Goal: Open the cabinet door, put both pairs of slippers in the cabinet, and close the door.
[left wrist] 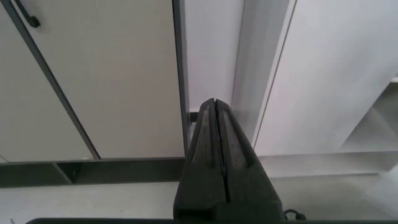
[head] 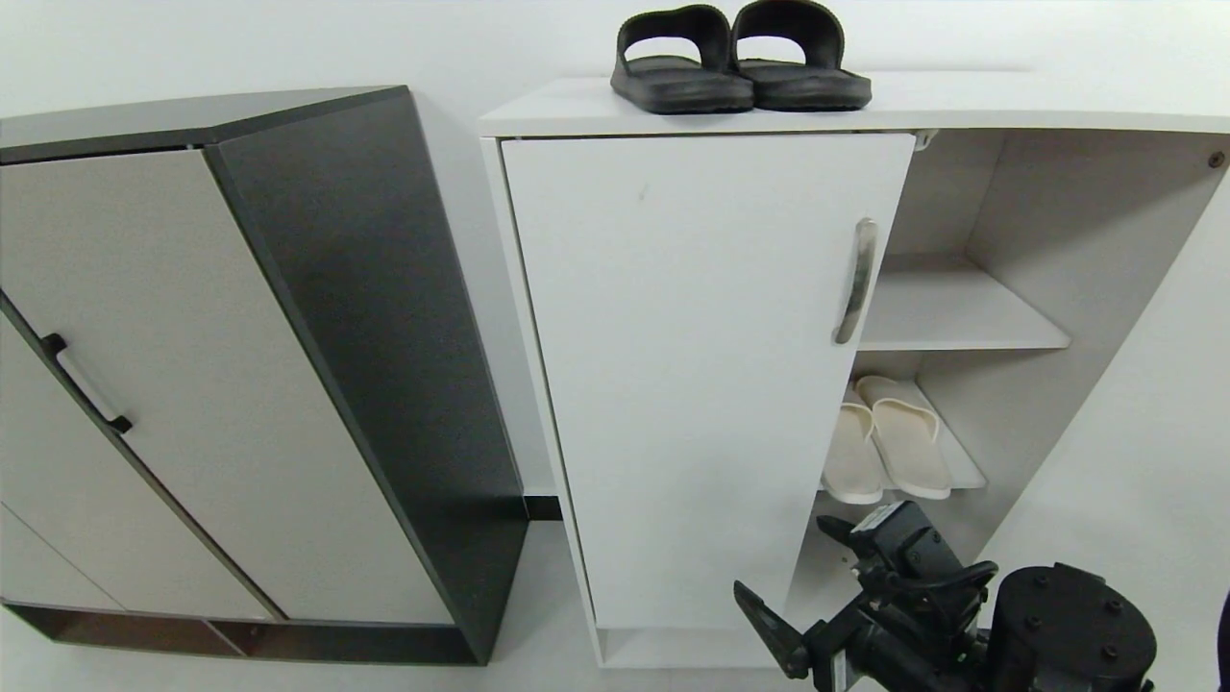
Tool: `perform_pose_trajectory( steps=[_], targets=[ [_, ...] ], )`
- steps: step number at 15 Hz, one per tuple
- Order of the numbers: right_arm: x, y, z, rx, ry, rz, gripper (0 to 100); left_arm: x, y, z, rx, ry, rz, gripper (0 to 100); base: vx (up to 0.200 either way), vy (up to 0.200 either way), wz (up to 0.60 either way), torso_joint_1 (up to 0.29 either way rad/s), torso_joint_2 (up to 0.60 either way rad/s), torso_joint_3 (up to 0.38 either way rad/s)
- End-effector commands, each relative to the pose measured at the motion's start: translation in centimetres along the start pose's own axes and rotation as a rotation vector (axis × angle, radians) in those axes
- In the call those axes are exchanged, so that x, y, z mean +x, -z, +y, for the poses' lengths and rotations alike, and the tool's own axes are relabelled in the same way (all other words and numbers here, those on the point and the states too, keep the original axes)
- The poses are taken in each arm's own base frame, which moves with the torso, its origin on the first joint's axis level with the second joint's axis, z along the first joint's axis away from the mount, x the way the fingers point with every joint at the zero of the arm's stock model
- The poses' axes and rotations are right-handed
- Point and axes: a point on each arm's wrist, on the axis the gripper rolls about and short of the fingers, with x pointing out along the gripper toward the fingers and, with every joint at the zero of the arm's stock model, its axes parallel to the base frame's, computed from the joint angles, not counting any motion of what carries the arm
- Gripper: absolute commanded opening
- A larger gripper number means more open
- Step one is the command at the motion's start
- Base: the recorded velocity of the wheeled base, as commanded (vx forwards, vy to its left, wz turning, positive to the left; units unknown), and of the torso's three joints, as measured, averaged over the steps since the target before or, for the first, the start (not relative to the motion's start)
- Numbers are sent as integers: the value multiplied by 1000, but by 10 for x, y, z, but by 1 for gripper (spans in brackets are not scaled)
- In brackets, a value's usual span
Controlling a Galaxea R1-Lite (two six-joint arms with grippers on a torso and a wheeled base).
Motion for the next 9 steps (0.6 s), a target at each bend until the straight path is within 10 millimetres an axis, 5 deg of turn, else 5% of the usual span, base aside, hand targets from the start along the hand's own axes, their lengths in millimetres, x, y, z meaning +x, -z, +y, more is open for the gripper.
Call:
perform_pose_trajectory(
  steps=[1, 9],
  targets=[
    [2, 0, 1, 1, -1, -4, 100, 0, 0, 0, 0, -1, 2, 0, 0, 0, 0, 0, 0, 0],
    [2, 3, 1, -2, -1, 13, 100, 0, 0, 0, 0, -1, 2, 0, 0, 0, 0, 0, 0, 0]
  ],
)
